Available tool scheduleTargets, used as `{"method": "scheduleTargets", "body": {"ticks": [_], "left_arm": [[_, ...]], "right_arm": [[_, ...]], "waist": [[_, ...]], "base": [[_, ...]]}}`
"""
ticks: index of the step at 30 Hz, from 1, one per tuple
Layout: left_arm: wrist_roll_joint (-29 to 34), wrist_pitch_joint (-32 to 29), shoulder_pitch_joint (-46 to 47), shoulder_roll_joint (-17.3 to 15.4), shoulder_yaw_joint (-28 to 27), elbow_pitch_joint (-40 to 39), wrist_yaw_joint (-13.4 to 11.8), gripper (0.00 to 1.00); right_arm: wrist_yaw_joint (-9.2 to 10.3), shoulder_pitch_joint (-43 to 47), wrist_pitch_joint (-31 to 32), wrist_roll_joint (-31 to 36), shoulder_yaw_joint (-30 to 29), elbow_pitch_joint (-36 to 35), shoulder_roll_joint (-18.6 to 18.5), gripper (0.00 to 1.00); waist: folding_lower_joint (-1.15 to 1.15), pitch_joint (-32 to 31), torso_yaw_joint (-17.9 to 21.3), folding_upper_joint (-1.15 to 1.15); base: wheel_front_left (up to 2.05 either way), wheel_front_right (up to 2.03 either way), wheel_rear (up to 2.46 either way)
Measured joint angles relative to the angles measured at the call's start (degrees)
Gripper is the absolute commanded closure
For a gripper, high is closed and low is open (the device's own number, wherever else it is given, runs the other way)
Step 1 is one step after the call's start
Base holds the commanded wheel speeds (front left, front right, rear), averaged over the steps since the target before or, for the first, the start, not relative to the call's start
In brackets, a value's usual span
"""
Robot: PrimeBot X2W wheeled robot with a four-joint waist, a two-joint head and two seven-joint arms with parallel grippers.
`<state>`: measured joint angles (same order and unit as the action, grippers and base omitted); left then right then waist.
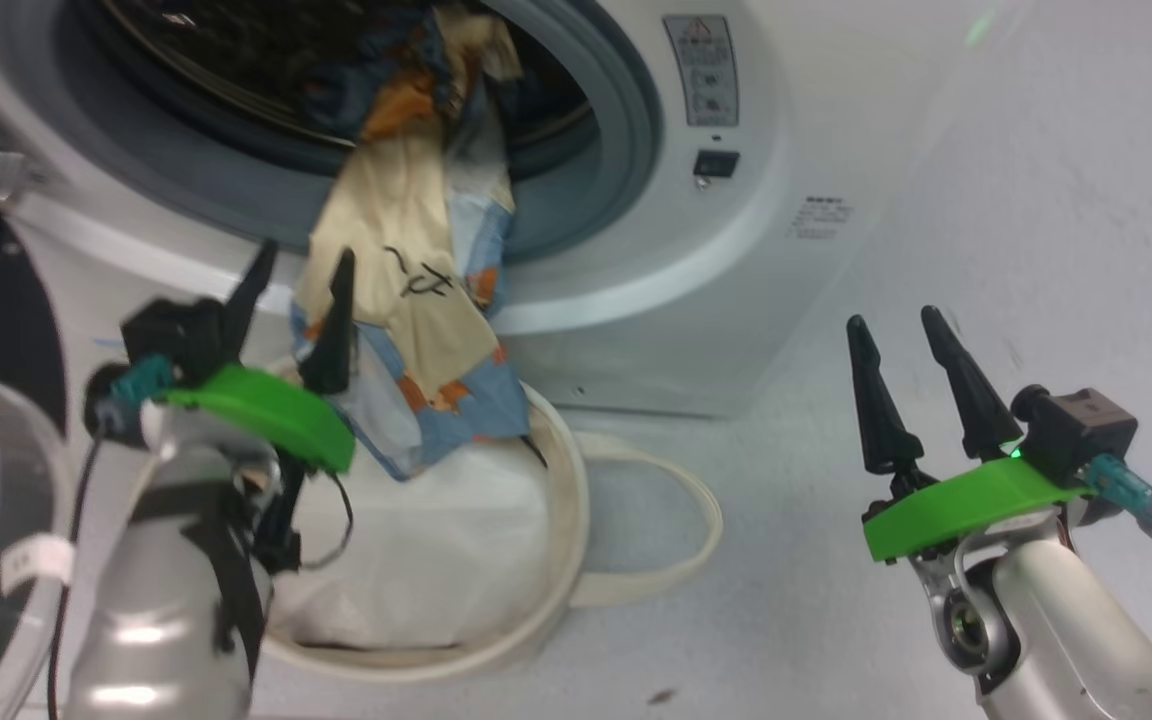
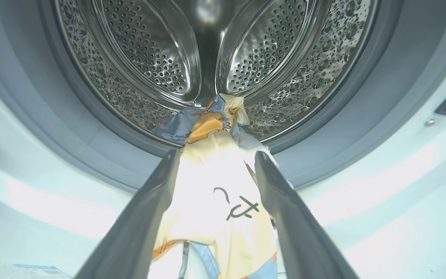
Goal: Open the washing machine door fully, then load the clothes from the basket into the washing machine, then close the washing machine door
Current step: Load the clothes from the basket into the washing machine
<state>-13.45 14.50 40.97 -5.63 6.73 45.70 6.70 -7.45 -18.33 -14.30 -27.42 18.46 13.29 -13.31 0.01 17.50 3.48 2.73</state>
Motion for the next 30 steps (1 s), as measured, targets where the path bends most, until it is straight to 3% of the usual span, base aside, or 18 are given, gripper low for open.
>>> {"method": "scheduleTargets", "body": {"ticks": [14,30], "left_arm": [[1.57,0.00,-17.73,0.94,-7.92,-14.13,0.31,0.00],[2.78,0.00,-19.97,2.49,-9.57,-16.04,0.38,0.00]], "right_arm": [[0.00,7.52,0.00,3.23,-3.43,-6.76,-0.03,0.00],[0.00,9.36,0.00,4.20,-5.47,-7.23,0.47,0.00]], "waist": [[0.00,-9.39,-4.10,0.00],[-0.01,-10.02,-3.32,0.00]], "base": [[0.00,0.00,0.00],[0.00,0.00,0.00]]}}
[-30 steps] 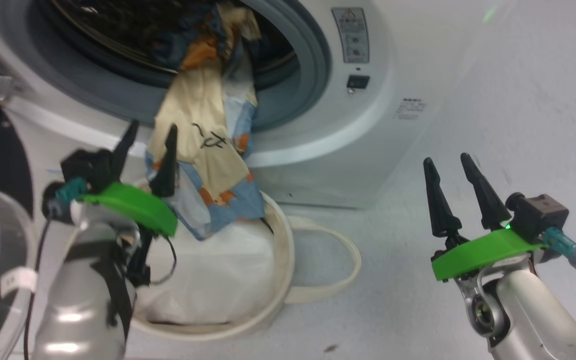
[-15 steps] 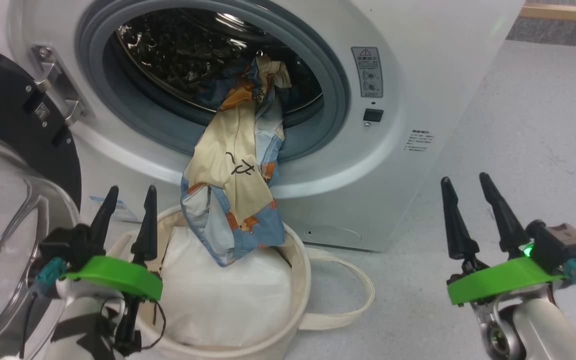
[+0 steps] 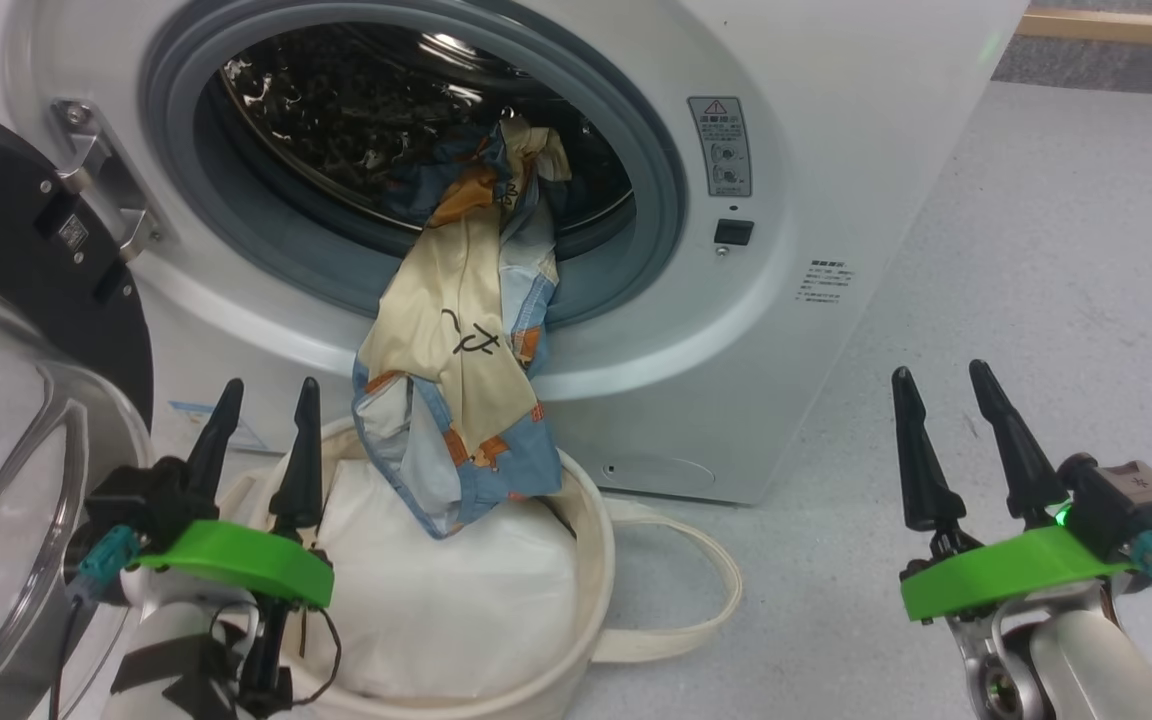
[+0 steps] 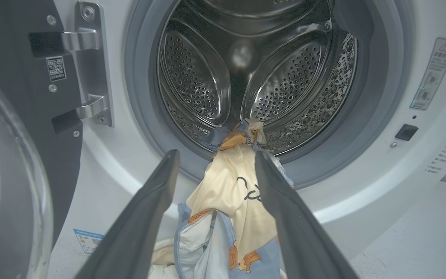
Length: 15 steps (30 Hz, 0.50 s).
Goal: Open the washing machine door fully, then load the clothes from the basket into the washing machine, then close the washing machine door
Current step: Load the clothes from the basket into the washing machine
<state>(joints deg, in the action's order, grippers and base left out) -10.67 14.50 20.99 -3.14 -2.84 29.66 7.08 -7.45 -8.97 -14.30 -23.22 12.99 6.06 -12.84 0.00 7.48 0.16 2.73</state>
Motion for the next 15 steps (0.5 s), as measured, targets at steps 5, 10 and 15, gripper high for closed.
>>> {"method": "scheduleTargets", "body": {"ticks": [5,10,15], "left_arm": [[-0.03,0.00,-0.01,0.23,-0.15,0.54,0.02,0.00],[-3.66,-0.01,0.03,0.54,0.92,7.68,0.08,0.00],[-5.38,-0.02,0.91,0.65,5.15,16.77,0.09,0.00]], "right_arm": [[0.00,0.00,0.00,0.00,0.03,0.01,0.00,0.00],[0.00,-0.05,0.00,0.01,0.80,0.33,-0.01,0.00],[0.00,-0.29,0.00,-0.10,1.56,2.61,-0.07,0.00]], "waist": [[0.00,0.16,0.31,0.00],[0.00,1.09,1.04,0.00],[0.00,2.90,2.40,0.00]], "base": [[0.00,0.00,0.00],[0.00,0.00,0.00],[0.00,0.00,0.00]]}}
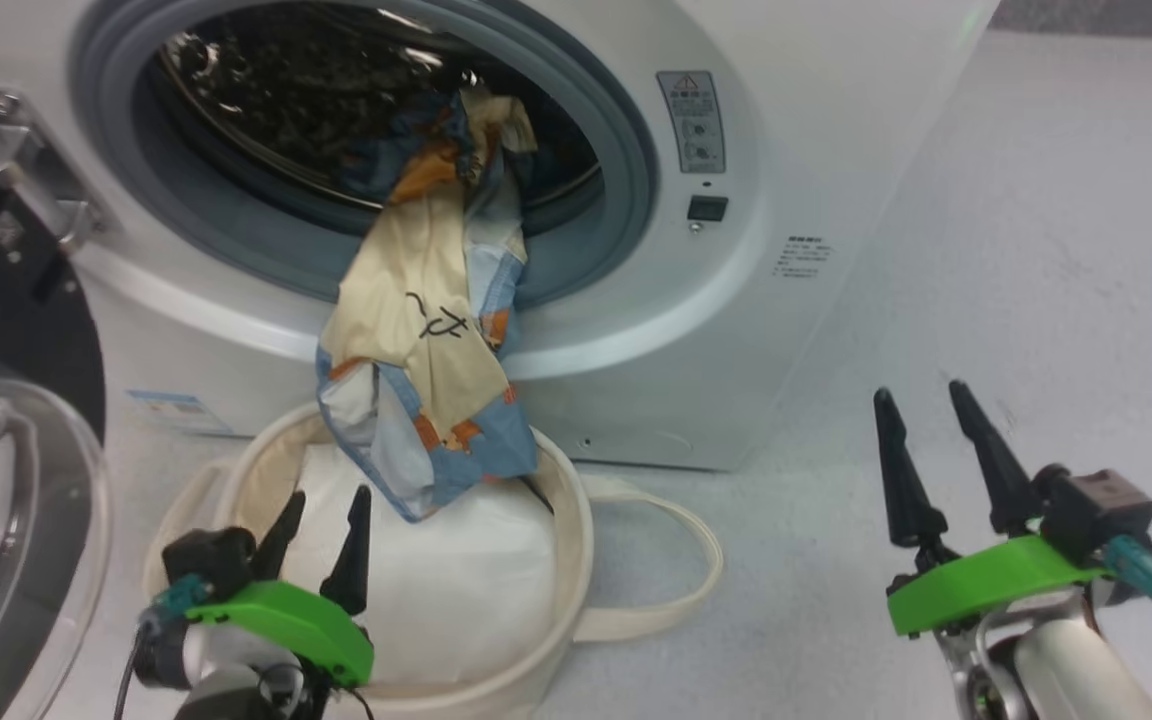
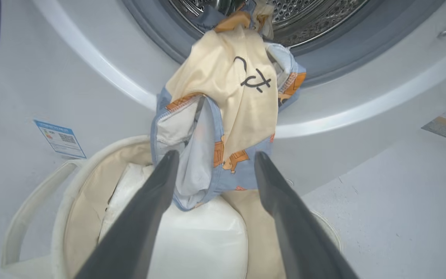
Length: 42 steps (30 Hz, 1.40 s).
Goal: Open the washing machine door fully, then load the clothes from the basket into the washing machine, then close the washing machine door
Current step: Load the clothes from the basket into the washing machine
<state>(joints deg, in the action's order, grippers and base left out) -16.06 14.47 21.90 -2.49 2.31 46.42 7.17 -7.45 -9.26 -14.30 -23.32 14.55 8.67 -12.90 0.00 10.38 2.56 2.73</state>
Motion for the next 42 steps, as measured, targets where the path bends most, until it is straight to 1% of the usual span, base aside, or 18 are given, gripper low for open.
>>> {"method": "scheduleTargets", "body": {"ticks": [5,10,14,16,19,23,28,33,38,42], "left_arm": [[-2.05,0.01,5.54,-0.63,2.93,7.31,0.00,0.00],[-3.60,0.01,12.79,-1.37,6.00,12.93,0.00,0.00],[-5.38,0.00,16.50,-2.23,8.53,17.57,0.00,0.00],[-6.34,0.01,17.95,-3.26,9.21,19.92,0.00,0.00],[-9.47,-0.41,19.83,-4.27,9.31,22.65,0.00,0.00],[-10.68,-1.58,22.34,-5.58,10.36,24.34,0.00,0.00],[-11.37,-1.85,24.93,-8.37,11.90,25.76,0.00,0.00],[-11.37,-1.85,27.46,-8.89,13.55,26.30,0.00,0.00],[-11.43,-1.33,30.13,-10.10,13.82,26.61,0.41,0.00],[-11.43,-0.67,31.42,-10.49,13.80,27.04,-0.15,0.00]], "right_arm": [[0.00,-2.55,0.01,-0.48,1.37,3.04,-0.14,0.00],[0.00,-8.42,0.00,-0.35,0.91,3.12,-0.44,0.00],[0.00,-9.72,0.00,0.14,0.51,2.70,-0.44,0.00],[0.00,-10.29,0.00,0.22,0.07,2.25,-0.38,0.00],[0.00,-11.60,0.00,0.23,-0.32,1.37,-0.22,0.00],[0.00,-11.87,0.00,0.66,-0.57,0.73,0.12,0.00],[0.00,-12.04,0.00,0.91,-0.70,-0.31,0.62,0.00],[0.00,-13.17,0.00,1.51,-1.52,-2.03,0.62,0.00],[0.00,-13.19,0.00,1.63,-2.20,-2.98,0.62,0.00],[0.00,-13.18,0.00,1.64,-2.34,-3.45,0.97,0.00]], "waist": [[0.00,3.40,1.28,0.00],[-0.01,8.23,2.53,0.00],[-0.02,12.11,3.84,0.00],[-0.02,13.82,4.77,0.00],[-0.02,15.70,6.49,0.00],[-0.01,17.80,8.48,0.00],[-0.01,20.29,10.35,0.00],[-0.01,22.70,11.65,0.00],[0.00,24.75,12.58,0.00],[-0.01,25.83,12.99,-0.01]], "base": [[0.00,0.00,0.00],[0.00,0.00,0.00],[0.00,0.00,0.00],[0.00,0.00,0.00],[0.00,0.00,0.00],[0.00,0.00,0.00],[0.00,0.00,0.00],[0.00,0.00,0.00],[0.00,0.00,0.00],[0.00,0.00,0.00]]}}
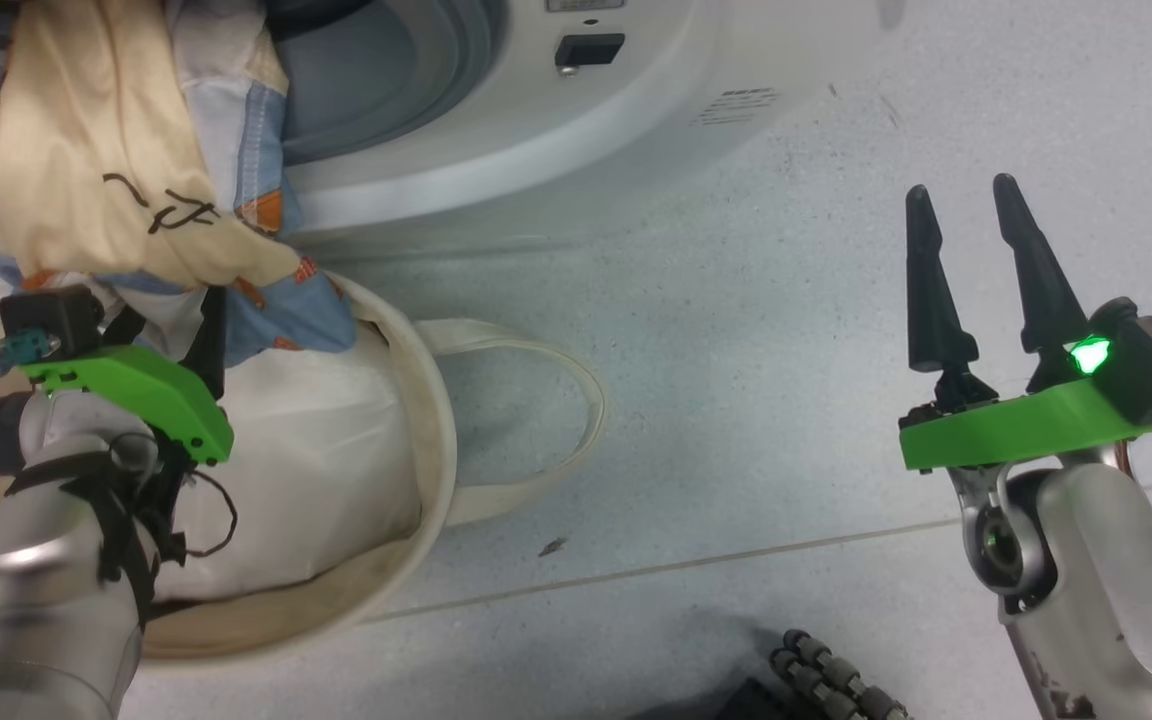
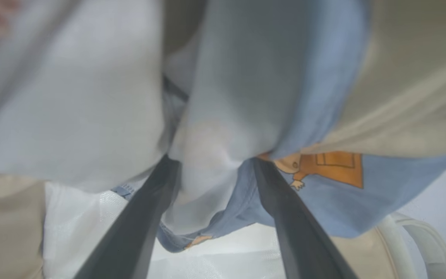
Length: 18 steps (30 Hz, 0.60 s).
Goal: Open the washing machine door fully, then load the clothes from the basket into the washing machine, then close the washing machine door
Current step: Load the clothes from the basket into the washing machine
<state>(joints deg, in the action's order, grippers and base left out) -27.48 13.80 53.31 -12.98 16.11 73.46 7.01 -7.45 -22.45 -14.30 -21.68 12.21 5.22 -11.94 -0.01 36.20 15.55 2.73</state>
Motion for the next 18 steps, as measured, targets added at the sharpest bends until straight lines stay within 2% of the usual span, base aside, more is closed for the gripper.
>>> {"method": "scheduleTargets", "body": {"ticks": [3,4,5,6,9,18], "left_arm": [[0.00,0.02,0.01,0.01,0.00,0.29,-0.02,0.02],[0.00,0.13,0.01,0.01,0.00,0.38,-0.03,0.45],[0.00,0.27,0.00,0.00,-0.01,0.43,-0.03,0.93],[-0.02,0.44,0.00,0.01,-0.13,0.41,-0.10,1.00],[-0.18,0.49,-0.19,0.08,-0.42,-1.32,-0.55,1.00],[2.60,0.51,-5.31,0.94,-3.64,-14.50,-0.93,1.00]], "right_arm": [[0.00,0.00,0.00,0.03,-0.02,-0.11,0.45,0.00],[0.00,0.01,0.00,0.22,-0.04,-0.13,0.58,0.00],[0.00,0.01,0.00,0.41,-0.04,-0.13,0.58,0.00],[0.00,0.01,0.00,0.43,-0.07,-0.13,0.58,0.00],[0.00,0.06,0.00,0.42,-0.10,-0.12,0.59,0.00],[0.00,0.07,0.00,-0.01,0.85,1.31,1.10,0.00]], "waist": [[0.00,0.15,0.11,0.00],[0.00,0.12,0.10,0.00],[0.00,0.01,0.08,0.00],[0.00,-0.13,0.04,0.00],[0.01,-0.69,-0.40,0.00],[0.01,-3.35,-3.13,0.00]], "base": [[0.00,0.00,0.00],[0.00,0.00,0.00],[0.00,0.00,0.00],[0.00,0.00,0.00],[0.00,0.00,0.00],[0.00,0.00,0.00]]}}
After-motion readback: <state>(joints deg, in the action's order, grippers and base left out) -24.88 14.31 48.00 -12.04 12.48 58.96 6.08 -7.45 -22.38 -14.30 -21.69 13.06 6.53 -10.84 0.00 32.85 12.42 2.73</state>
